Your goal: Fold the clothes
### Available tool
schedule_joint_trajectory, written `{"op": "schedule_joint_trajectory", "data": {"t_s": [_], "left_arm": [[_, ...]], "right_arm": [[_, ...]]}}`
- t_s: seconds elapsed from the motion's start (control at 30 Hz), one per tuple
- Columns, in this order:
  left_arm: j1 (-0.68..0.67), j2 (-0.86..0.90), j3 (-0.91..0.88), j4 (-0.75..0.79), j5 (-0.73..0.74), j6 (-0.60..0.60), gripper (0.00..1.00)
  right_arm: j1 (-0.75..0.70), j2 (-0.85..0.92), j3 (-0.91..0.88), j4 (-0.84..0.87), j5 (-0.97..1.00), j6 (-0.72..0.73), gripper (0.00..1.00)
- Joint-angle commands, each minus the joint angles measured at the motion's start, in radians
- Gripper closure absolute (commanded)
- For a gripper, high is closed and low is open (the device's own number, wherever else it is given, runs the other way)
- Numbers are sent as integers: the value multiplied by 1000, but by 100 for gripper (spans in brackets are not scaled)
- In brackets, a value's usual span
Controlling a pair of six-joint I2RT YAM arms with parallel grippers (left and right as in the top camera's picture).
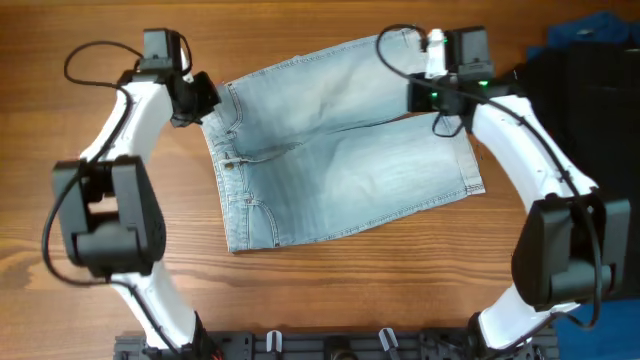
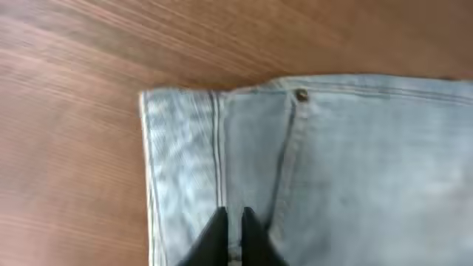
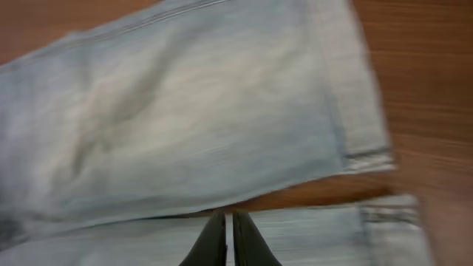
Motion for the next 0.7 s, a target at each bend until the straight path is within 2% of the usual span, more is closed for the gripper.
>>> {"op": "schedule_joint_trajectory", "data": {"t_s": [0.0, 0.03, 0.1, 0.13, 0.2, 0.3, 0.4, 0.67], "left_arm": [[18, -74, 1, -72, -61, -23, 67], [31, -71, 1, -88, -60, -49, 67], [43, -52, 1, -96, -50, -97, 75], [42, -42, 1, -101, -26, -98, 81], [21, -23, 0, -137, -20, -105, 95], [-7, 2, 0, -152, -23, -106, 96], [-31, 41, -1, -168, -66, -167, 96], [-79, 96, -2, -323, -71, -176, 96]], "right_arm": [[-93, 0, 6, -35, 103, 7, 82], [-117, 0, 6, -48, 124, 6, 72], [-163, 0, 5, -77, 148, 5, 30], [-183, 0, 5, -92, 147, 6, 1], [-200, 0, 5, -91, 147, 6, 0], [-200, 0, 5, -90, 143, 8, 1], [-200, 0, 5, -91, 143, 8, 1], [-200, 0, 5, -91, 143, 8, 1]]}}
